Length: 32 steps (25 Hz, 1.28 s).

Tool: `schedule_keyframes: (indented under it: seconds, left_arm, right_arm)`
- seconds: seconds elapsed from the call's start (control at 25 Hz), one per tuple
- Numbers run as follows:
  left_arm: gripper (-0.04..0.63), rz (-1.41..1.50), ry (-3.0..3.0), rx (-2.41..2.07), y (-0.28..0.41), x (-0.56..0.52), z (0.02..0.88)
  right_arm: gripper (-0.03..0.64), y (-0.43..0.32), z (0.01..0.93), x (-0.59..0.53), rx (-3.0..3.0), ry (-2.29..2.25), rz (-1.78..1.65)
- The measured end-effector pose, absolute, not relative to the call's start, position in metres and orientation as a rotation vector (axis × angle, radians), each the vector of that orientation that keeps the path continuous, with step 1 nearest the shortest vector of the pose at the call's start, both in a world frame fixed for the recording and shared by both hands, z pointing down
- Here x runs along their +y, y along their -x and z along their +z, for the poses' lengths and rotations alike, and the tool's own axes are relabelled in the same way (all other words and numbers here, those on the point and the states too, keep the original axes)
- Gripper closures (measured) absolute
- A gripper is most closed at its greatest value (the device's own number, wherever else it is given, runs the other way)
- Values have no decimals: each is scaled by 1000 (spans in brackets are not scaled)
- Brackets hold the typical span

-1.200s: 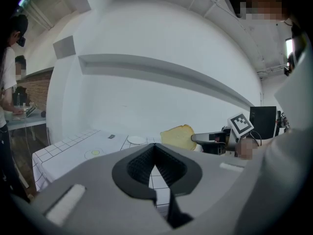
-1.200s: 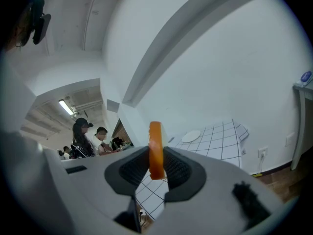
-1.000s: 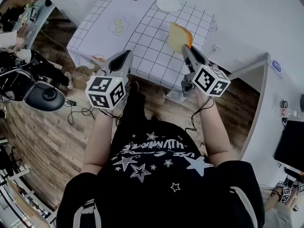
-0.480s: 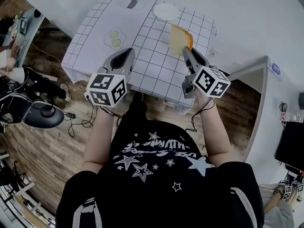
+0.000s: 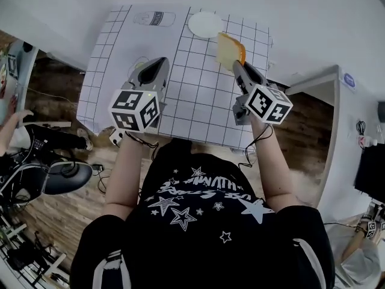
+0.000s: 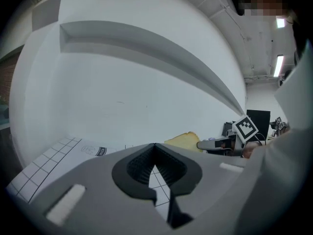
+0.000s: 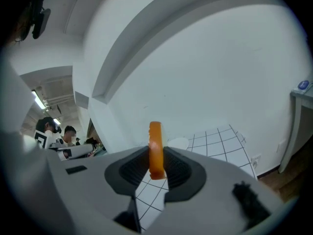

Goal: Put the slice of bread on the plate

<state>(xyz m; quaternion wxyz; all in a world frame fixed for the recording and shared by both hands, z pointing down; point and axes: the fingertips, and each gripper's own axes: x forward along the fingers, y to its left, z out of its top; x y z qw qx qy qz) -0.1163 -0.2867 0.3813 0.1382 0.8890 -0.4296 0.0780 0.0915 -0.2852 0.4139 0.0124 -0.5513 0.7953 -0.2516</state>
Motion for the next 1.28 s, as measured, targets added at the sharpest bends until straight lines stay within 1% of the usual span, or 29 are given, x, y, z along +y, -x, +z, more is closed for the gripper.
schedule_keyframes:
  seconds: [0.52, 0.84, 1.0, 1.28]
  left_arm:
    - [586, 283, -2648, -1053, 117, -404, 393]
    - [586, 349, -2621, -993, 118, -437, 429]
    - [586, 360, -2597, -968, 118, -445, 444]
    - [586, 362, -2565, -949, 120, -453, 461]
  right_arm:
    - [525, -83, 429, -386, 2565, 1998, -669]
    - [525, -74, 449, -441, 2733, 2212, -469]
    - [525, -62, 463, -462, 2950, 2315, -172]
    - [525, -29, 490, -481, 3315, 2349, 578]
